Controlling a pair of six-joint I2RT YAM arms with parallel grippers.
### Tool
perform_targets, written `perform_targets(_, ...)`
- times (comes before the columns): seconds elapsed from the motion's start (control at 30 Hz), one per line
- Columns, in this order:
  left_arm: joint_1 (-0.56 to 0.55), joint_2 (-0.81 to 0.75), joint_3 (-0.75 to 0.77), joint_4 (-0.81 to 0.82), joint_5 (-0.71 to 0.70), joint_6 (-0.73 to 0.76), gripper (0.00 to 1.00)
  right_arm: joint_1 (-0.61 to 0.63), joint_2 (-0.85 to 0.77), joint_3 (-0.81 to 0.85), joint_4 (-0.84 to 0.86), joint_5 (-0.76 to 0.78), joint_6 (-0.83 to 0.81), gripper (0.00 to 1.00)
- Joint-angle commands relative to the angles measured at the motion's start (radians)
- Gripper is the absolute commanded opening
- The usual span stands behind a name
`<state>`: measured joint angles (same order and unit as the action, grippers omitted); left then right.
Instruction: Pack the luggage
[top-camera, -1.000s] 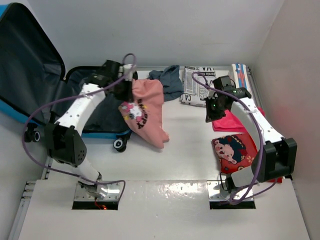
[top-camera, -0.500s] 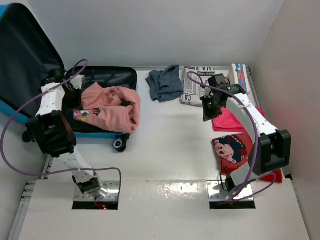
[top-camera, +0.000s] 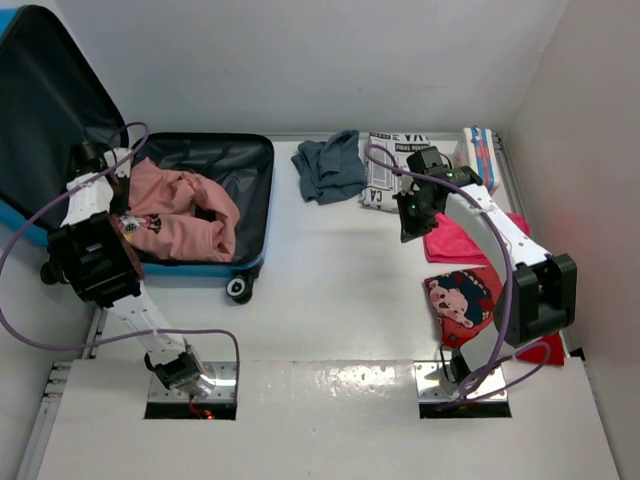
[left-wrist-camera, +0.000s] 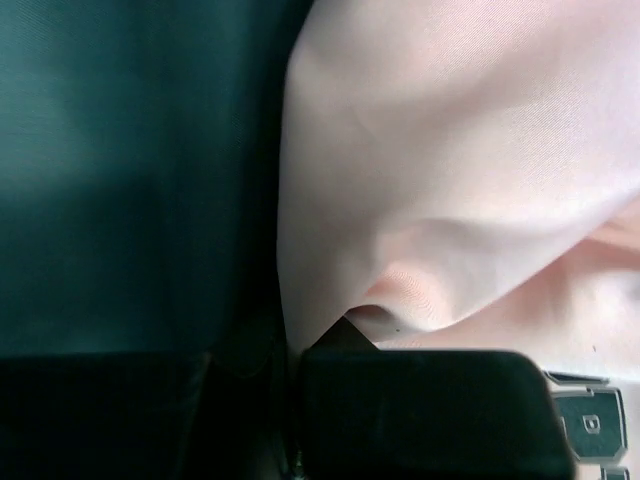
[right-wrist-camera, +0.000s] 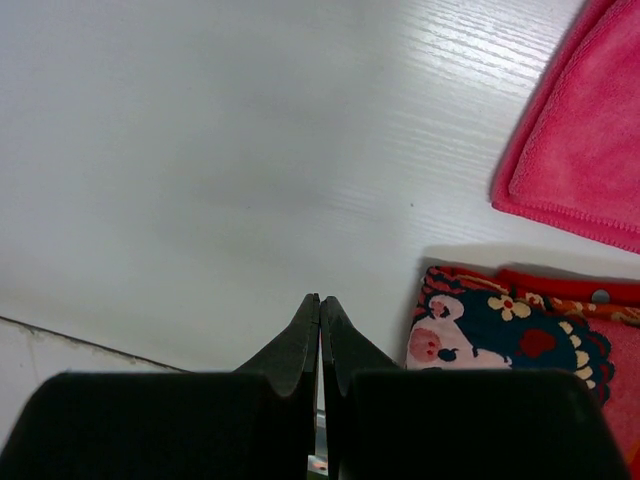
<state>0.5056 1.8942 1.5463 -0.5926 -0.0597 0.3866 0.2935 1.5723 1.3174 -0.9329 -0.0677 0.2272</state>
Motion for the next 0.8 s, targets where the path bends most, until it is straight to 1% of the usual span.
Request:
perform_targets(0.0,0.039,-0.122,0.017,0.18,-0.042,0.072,0.0,0.013,0.003,0.034,-0.003,0.016,-0.011,0.0)
perform_targets(0.03,0.039,-0.122,0.017,0.136,0.001,0.137,0.0,0.016,0.003,0.032,-0.003,0.014,-0.011,0.0)
perform_targets(0.07,0.009,-0.122,-0.006,0.099,0.027,0.164,0.0,0.018,0.003,0.028,-0.001,0.013,-0.014,0.0)
perform_targets(0.1,-0.004,-0.122,-0.03,0.058,0.018,0.179,0.0,0.022,0.002,0.023,0.0,0.012,-0.012,0.0)
perform_targets(0.17,-0.015,-0.122,-0.124,0.021,0.037,0.193,0.11,0.033,0.003,0.022,0.002,0.006,-0.015,0.0)
perform_targets(0.2,-0.015,-0.122,-0.162,-0.001,0.052,0.202,0.2,0.036,0.005,0.025,-0.003,0.008,-0.017,0.0)
perform_targets(0.23,-0.025,-0.133,-0.237,-0.001,0.052,0.202,0.24,0.042,0.003,0.029,-0.004,0.005,-0.02,0.0)
perform_targets(0.3,-0.035,-0.171,-0.31,-0.001,0.052,0.202,0.36,0.041,0.0,0.037,-0.01,0.012,-0.032,0.0)
perform_targets(0.33,-0.045,-0.188,-0.369,-0.001,0.052,0.202,0.41,0.041,-0.006,0.036,-0.01,0.016,-0.031,0.0)
perform_targets(0.4,-0.055,-0.224,-0.408,-0.01,0.07,0.215,0.52,0.041,-0.018,0.02,-0.006,0.026,-0.032,0.05)
perform_targets(0.43,-0.064,-0.265,-0.408,-0.01,0.084,0.215,0.55,0.036,-0.03,0.017,0.0,0.032,-0.029,0.13)
perform_targets(0.47,-0.064,-0.288,-0.408,-0.01,0.118,0.215,0.56,0.035,-0.035,0.014,0.002,0.032,-0.026,0.18)
perform_targets(0.5,-0.064,-0.314,-0.381,-0.019,0.142,0.195,0.56,0.03,-0.044,0.006,0.002,0.031,-0.022,0.22)
perform_targets(0.53,-0.064,-0.364,-0.353,-0.019,0.167,0.146,0.82,0.023,-0.057,0.006,0.005,0.025,-0.017,0.27)
perform_targets(0.57,-0.064,-0.388,-0.272,-0.029,0.226,0.117,0.9,0.016,-0.066,0.006,0.006,0.023,-0.014,0.34)
perform_targets(0.6,-0.064,-0.408,-0.218,-0.044,0.26,0.086,1.0,0.001,-0.07,0.005,0.009,0.02,-0.015,0.35)
perform_targets(0.63,-0.081,-0.421,-0.095,-0.056,0.3,0.018,1.0,0.001,-0.089,0.003,0.012,0.017,-0.017,0.37)
perform_targets(0.67,-0.094,-0.432,-0.027,-0.056,0.301,-0.017,1.0,-0.007,-0.093,0.003,0.019,0.016,-0.015,0.37)
perform_targets(0.73,-0.162,-0.432,0.114,-0.102,0.301,-0.087,1.0,-0.028,-0.101,0.0,0.017,0.005,-0.02,0.4)
perform_targets(0.77,-0.185,-0.399,0.252,-0.12,0.287,-0.106,1.0,-0.031,-0.115,-0.001,0.017,-0.001,-0.026,0.42)
